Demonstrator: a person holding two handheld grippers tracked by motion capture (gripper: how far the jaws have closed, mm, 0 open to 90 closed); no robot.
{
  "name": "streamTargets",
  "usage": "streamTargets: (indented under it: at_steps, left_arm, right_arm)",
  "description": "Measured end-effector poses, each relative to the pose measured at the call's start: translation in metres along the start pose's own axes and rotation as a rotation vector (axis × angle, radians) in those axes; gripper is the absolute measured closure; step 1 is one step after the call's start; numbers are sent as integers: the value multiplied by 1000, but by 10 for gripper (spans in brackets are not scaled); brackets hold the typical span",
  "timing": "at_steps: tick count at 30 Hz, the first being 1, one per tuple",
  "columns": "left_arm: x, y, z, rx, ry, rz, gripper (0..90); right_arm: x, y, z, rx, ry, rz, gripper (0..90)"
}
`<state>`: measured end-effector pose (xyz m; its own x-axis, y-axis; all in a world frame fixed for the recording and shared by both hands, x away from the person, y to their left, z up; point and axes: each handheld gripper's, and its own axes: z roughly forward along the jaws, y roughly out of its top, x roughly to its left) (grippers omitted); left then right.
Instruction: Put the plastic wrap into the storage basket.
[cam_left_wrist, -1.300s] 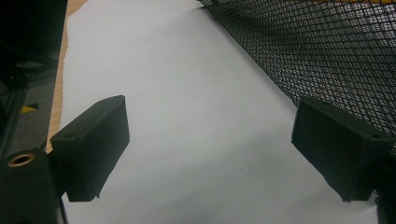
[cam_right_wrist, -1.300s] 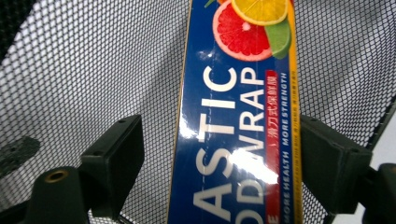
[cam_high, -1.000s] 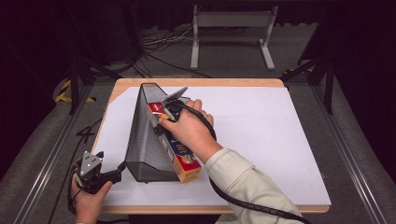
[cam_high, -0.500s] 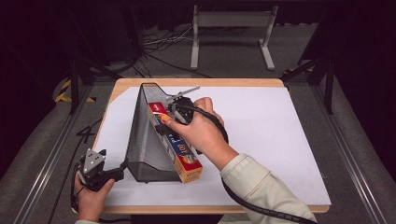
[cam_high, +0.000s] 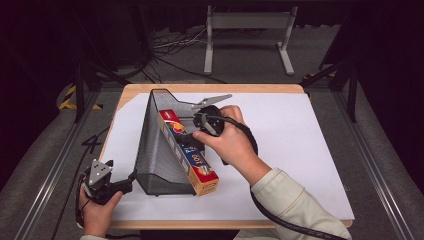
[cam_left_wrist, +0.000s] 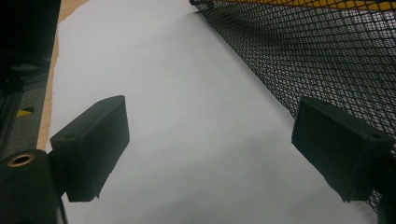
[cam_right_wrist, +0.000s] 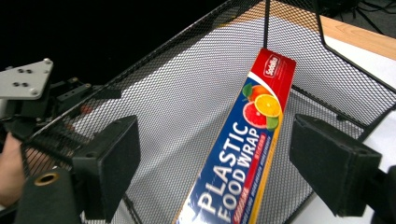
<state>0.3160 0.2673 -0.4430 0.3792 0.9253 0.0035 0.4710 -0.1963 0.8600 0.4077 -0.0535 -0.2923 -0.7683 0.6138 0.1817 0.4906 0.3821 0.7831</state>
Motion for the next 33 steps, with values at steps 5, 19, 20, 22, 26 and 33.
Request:
streamTargets:
  at_steps: [5, 19, 20, 22, 26, 33]
  left_arm:
    - [0, -1, 0, -1, 2, -3, 119]
    - [0, 0, 0, 5, 3, -1, 119]
    - [0, -1, 0, 5, 3, -1, 119]
    - [1, -1, 0, 6, 5, -2, 119]
    - [2, -1, 0, 5, 8, -8, 119]
    - [2, -1, -1, 2, 8, -6, 120]
  right_arm:
    - [-9, -9, -19, -10, -3, -9, 171]
    - [-34, -25, -69, -60, -44, -24, 165]
    - [-35, -26, -72, -64, -48, -28, 165]
    - [-38, -27, -78, -71, -49, -34, 165]
    - [-48, -34, -94, -61, -64, -76, 187]
    - [-68, -50, -120, -86, -104, -92, 217]
